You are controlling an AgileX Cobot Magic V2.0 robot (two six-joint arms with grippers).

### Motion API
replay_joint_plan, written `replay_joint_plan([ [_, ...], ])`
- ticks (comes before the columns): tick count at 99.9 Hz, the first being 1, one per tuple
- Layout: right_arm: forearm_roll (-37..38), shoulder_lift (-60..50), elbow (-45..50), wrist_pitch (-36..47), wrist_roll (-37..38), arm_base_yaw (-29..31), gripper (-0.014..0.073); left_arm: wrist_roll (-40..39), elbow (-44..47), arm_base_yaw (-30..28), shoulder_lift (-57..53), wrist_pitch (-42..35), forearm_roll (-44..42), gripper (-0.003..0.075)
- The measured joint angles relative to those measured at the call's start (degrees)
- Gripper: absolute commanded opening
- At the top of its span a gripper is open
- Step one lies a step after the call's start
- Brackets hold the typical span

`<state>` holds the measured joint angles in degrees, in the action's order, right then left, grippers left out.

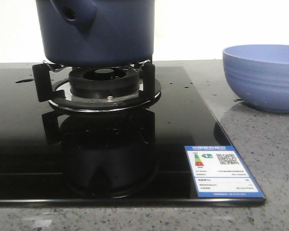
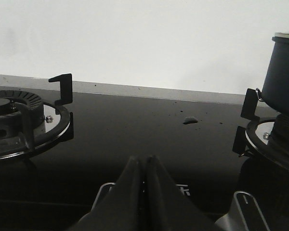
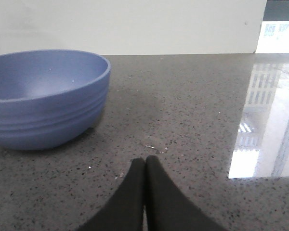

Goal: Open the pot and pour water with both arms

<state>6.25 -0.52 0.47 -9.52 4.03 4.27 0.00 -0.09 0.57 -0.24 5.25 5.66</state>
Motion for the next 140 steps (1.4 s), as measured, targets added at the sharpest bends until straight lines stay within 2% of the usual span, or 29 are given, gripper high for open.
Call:
replay_joint_plan([
  [112,0.0,0.0,0.0,0.8,0.1,0.0,-0.0062,0.0,0.0,0.0,0.0,0.0,0.0,-0.0020],
  [140,-6.6,0.0,0.0,0.8,0.3,0.0,-0.0062,0.0,0.0,0.0,0.0,0.0,0.0,-0.0020],
])
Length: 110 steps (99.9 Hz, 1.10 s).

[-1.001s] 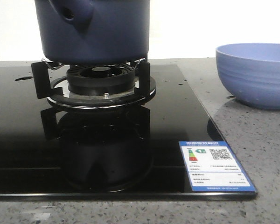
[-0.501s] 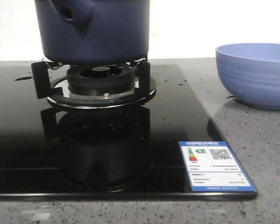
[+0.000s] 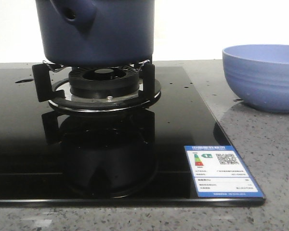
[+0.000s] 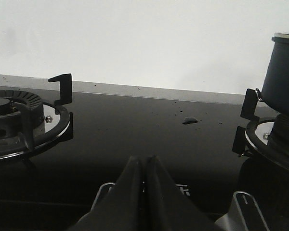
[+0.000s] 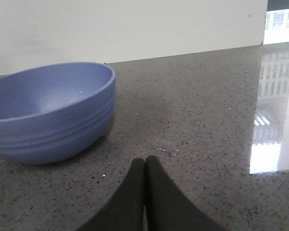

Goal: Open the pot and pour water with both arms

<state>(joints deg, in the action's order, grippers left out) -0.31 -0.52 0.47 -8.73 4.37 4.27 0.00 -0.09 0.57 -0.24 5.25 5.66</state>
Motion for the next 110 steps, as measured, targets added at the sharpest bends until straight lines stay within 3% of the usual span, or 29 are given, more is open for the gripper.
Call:
replay_joint_plan([
  [18,-1.9,0.0,0.0,0.1,0.0,0.0,-0.0062,0.0,0.0,0.0,0.0,0.0,0.8,-0.0020],
  [31,-4.3,0.0,0.0,0.7,0.0,0.0,-0.0062,0.0,0.0,0.0,0.0,0.0,5.8,-0.0020],
  [57,-24.0,0.0,0.0,2.9,0.1,0.0,-0.0062,0.0,0.0,0.0,0.0,-0.1,26.5,-0.0020],
  [67,-27.2,0.0,-0.2,1.1,0.2,0.0,-0.0062,0.0,0.0,0.0,0.0,-0.2,31.1,-0.0020],
  [84,-27.4,0.0,-6.5,-7.4,-3.6,0.0,-0.0062,1.8,-2.9,0.0,0.0,3.4,30.8,-0.0020],
  [110,-26.9,14.3,-23.2,-17.7,-17.6,-1.1,-0.0062,16.1,-22.6,0.2,12.7,19.8,25.5,-0.0020],
])
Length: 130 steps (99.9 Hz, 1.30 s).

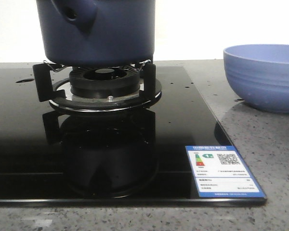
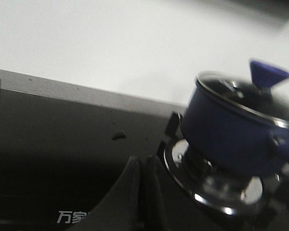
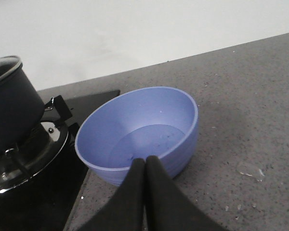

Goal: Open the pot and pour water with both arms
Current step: 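Grasp the blue knob of the glass pot lid with left gripper and lift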

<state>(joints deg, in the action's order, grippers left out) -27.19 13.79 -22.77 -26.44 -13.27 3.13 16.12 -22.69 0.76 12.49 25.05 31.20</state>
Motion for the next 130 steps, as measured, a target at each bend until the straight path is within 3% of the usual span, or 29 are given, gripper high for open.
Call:
replay_joint_plan([
  [11,0.3,7.4,-5.5,-1.3,-2.0,-2.7,-0.0062,3.6,-6.0,2.6,6.5,3.8,-0.2,-0.0020],
  [28,0.7,14.1,-10.2,-2.6,-5.2,-7.3,-0.0060,7.8,-11.2,11.5,11.3,4.4,-0.6,-0.0015],
  [36,0.8,16.3,-11.7,-4.4,-7.5,-9.1,-0.0020,9.2,-12.5,14.9,12.5,4.4,-0.6,0.0036],
  [43,0.9,17.9,-12.7,-5.9,-8.2,-10.3,0.0083,9.7,-13.2,17.3,13.7,3.8,-0.3,0.0121],
  [55,0.9,20.6,-14.1,-7.5,-8.6,-11.4,0.0378,10.0,-13.7,20.0,15.7,1.3,1.7,0.0305],
  [62,0.9,21.7,-14.6,-7.8,-8.7,-11.4,0.0463,10.0,-13.6,21.1,16.8,-0.6,2.8,0.0392],
  [85,0.9,22.3,-15.3,-7.6,-8.9,-11.5,0.0470,11.2,-14.1,24.4,22.1,-6.8,4.8,0.0421],
  [112,0.8,22.3,-15.3,-6.7,-8.9,-11.5,0.0470,15.0,-19.5,30.7,36.9,-17.8,5.7,0.0427],
  [130,0.8,22.3,-15.3,-6.7,-8.9,-11.5,0.0470,15.5,-26.8,31.6,48.2,-21.4,5.7,0.0539],
])
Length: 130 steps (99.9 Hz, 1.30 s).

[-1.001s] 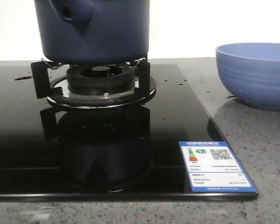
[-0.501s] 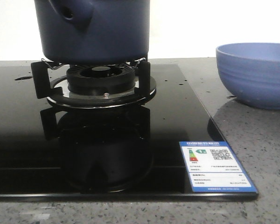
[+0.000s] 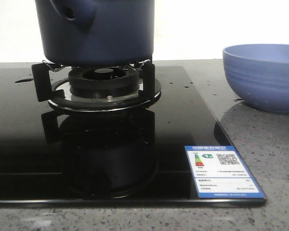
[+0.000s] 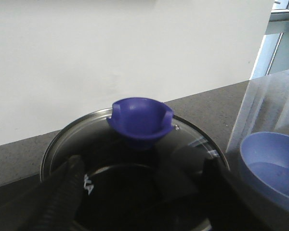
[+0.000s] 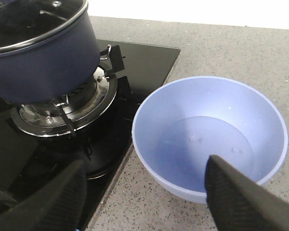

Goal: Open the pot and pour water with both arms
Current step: 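Grasp the blue knob of the glass pot lid with left gripper and lift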

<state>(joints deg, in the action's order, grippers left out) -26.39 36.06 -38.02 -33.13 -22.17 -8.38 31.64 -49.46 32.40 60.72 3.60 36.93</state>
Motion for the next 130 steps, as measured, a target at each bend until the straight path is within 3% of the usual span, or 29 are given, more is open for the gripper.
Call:
replay_joint_plan([
  [43,-0.1,0.0,0.0,0.0,0.0,0.0,0.0470,0.0,-13.1,0.0,14.8,-0.4,-1.0,0.0547],
  [121,-0.2,0.0,0.0,0.0,0.0,0.0,0.0470,0.0,-16.1,0.2,22.3,0.3,-2.9,0.0546],
  [122,-0.2,0.0,0.0,0.0,0.0,0.0,0.0470,0.0,-16.1,0.2,22.5,0.3,-4.4,0.0392],
  [130,-0.2,0.0,0.0,0.0,0.0,0.0,0.0470,0.0,-16.1,0.2,22.5,0.3,-4.4,0.0340],
])
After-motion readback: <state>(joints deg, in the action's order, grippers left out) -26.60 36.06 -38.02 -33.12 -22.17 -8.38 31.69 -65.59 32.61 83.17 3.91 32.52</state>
